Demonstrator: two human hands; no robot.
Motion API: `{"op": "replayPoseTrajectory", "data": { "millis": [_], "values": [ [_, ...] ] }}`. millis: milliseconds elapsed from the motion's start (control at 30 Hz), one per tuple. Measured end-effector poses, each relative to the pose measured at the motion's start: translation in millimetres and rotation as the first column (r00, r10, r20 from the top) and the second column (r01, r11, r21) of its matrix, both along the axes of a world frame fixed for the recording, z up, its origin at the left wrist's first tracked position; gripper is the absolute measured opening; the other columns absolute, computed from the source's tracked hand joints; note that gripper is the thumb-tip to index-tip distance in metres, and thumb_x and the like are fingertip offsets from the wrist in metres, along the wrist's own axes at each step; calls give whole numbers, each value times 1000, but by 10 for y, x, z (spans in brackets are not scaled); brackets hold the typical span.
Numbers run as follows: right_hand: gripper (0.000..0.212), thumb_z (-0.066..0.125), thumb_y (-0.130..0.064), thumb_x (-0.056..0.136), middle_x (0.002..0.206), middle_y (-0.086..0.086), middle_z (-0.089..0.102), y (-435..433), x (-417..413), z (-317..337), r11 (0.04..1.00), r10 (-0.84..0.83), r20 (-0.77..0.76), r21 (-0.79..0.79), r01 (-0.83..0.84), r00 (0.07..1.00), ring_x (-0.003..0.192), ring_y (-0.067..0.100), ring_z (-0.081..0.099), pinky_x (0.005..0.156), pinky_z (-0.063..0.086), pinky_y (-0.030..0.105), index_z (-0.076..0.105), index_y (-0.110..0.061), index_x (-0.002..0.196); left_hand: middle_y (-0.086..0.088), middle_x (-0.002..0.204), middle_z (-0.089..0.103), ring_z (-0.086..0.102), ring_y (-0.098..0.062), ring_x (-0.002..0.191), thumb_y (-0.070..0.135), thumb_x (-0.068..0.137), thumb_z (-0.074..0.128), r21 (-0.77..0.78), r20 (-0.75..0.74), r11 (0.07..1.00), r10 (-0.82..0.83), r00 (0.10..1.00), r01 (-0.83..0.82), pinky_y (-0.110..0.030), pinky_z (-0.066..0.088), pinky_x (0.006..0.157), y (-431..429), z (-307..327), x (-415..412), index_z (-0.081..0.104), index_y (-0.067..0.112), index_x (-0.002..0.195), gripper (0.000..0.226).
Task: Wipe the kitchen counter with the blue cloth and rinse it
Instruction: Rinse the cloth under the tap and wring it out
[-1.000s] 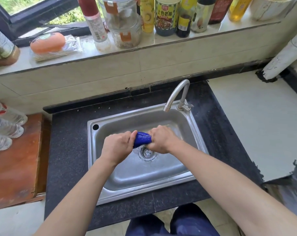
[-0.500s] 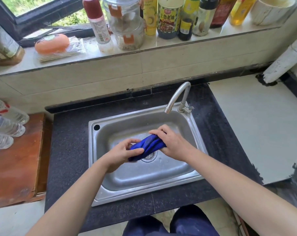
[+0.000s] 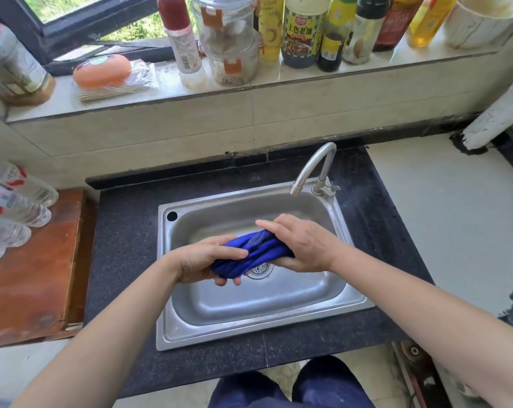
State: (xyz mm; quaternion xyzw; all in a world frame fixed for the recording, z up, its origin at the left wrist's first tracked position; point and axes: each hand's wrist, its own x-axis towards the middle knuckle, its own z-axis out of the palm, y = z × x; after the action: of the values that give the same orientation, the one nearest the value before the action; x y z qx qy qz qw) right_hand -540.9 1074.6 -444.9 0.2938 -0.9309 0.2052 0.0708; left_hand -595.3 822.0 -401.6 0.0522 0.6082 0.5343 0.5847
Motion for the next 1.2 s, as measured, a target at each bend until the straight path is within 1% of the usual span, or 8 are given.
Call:
{"op": "replayPoseTrajectory", "data": {
  "millis": [167, 333, 500, 600, 700, 833, 967, 1200],
  "values": [
    [41, 62, -28, 96, 109, 7, 58, -21, 23, 7, 993, 36, 156, -118, -18, 987, 94, 19, 55, 88, 47, 31, 55, -7, 130, -22, 117, 66, 65, -46, 107, 16, 87, 68, 47, 78, 992, 112, 991, -116, -50, 56, 86, -166, -84, 5, 46, 4, 130, 49],
    [41, 55, -9, 90, 118, 1, 50, -190, 75, 30, 917, -53, 419, -340, 210, 906, 105, 10, 53, 97, 39, 21, 51, -15, 130, -15, 103, 66, 63, -31, 80, 18, 90, 69, 51, 2, 976, 213, 977, -212, -27, 46, 54, -119, -102, 45, 49, 15, 120, 36],
    [39, 45, -10, 76, 111, 1, 56, -432, 70, 67, 668, -168, 558, -542, 509, 813, 101, 4, 53, 91, 38, 15, 59, -25, 109, -13, 92, 60, 49, -23, 64, 18, 88, 65, 113, 64, 972, 199, 978, -206, -22, 24, 46, -16, -61, 44, 53, 20, 120, 34],
    [41, 42, -20, 76, 101, 5, 62, -537, 77, 59, 390, 43, 752, -619, 682, 658, 76, 13, 54, 73, 43, 28, 57, -27, 114, -14, 93, 59, 49, -23, 64, 19, 89, 65, 123, 41, 976, 177, 983, -181, -23, 24, 47, 14, -7, 9, 55, 19, 122, 35],
    [42, 52, -46, 87, 110, 8, 66, -628, 57, 68, 214, 153, 783, -622, 753, 603, 91, 26, 61, 83, 50, 39, 58, -28, 124, -14, 94, 59, 49, -22, 64, 20, 88, 66, 94, -4, 981, 170, 985, -169, -23, 24, 48, 32, 9, -21, 57, 21, 119, 32],
    [19, 70, -43, 89, 86, -2, 69, -692, -33, 68, 294, -144, 743, -599, 745, 654, 80, 12, 65, 78, 54, 37, 65, -27, 97, -19, 97, 61, 50, -19, 64, 34, 92, 66, 38, -71, 991, 128, 989, -126, -23, 29, 50, 21, 25, -24, 53, 13, 118, 36],
    [22, 73, -39, 88, 77, -10, 60, -666, -51, 25, 490, -345, 611, -530, 692, 713, 69, 9, 57, 67, 46, 23, 55, -26, 85, -18, 82, 66, 46, -17, 54, 67, 98, 29, -150, -172, 944, 268, 948, -294, -24, 27, 48, 127, 47, 50, 60, 17, 96, 58],
    [51, 84, -28, 77, 76, -5, 49, -840, -124, -64, 363, -413, 653, -521, 772, 635, 70, 9, 50, 67, 38, 16, 36, -21, 62, 0, 74, 67, 53, -16, 59, 71, 95, 30, -215, -252, 689, 646, 721, -692, -46, 61, 69, 478, -126, 245, 65, 22, 86, 61]
  ]
}}
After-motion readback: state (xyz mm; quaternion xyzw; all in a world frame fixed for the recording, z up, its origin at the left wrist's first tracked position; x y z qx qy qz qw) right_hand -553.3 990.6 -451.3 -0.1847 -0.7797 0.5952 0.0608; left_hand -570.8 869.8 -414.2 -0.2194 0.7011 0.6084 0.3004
